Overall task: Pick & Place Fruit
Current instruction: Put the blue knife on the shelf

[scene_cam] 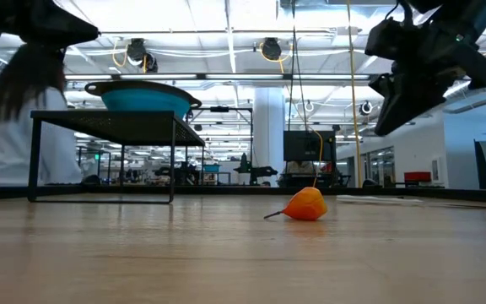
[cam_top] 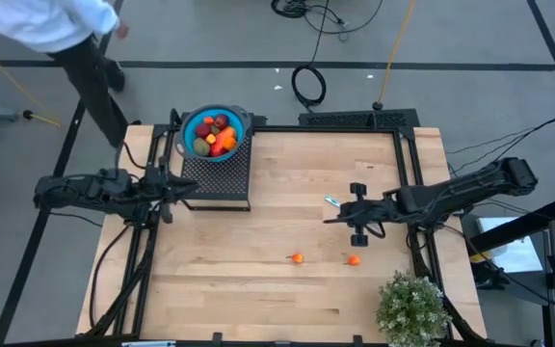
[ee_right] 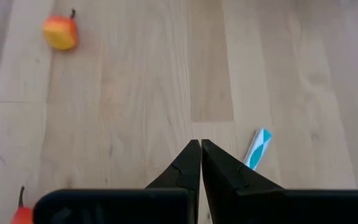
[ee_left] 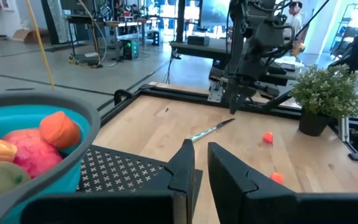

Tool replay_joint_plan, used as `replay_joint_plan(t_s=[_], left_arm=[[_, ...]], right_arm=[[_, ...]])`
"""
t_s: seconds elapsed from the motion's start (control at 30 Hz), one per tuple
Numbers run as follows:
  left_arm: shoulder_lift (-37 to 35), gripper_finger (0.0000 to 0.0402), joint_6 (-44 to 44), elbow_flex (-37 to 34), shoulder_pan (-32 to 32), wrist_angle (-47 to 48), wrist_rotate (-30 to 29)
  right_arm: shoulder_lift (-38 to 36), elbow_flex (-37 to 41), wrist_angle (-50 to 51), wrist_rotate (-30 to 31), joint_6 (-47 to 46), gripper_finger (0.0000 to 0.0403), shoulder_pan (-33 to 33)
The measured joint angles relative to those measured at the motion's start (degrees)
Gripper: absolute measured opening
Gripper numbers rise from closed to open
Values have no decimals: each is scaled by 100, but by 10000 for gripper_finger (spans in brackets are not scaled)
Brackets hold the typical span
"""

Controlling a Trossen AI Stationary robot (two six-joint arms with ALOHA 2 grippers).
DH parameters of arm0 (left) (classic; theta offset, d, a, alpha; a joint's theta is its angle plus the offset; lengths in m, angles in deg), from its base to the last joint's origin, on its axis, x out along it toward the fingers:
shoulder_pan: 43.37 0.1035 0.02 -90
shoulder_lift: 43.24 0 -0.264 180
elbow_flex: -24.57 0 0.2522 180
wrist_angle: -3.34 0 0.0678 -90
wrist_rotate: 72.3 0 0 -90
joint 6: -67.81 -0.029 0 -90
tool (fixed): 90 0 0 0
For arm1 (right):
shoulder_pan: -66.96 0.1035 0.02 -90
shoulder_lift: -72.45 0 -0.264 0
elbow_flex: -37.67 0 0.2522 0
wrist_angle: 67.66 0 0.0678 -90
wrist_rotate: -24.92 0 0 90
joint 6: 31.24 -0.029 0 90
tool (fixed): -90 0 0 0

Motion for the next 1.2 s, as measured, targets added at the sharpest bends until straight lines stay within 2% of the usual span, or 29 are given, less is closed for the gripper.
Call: replay_joint_plan(t_s=[0.4,0.87,1.03,1.2], left_arm=[[-201,42,31,0,0,315,39],[-199,42,29,0,0,327,59],[-199,42,24,0,2,355,88],[-197,42,9,0,0,389,151]], right_arm=[[404,-235,757,-25,-131,16,-60],[515,-237,1150,-84,-308,151,-752],[815,-237,1115,-216,-303,174,-853],[1258,-237,1048,-206,-303,175,-977]])
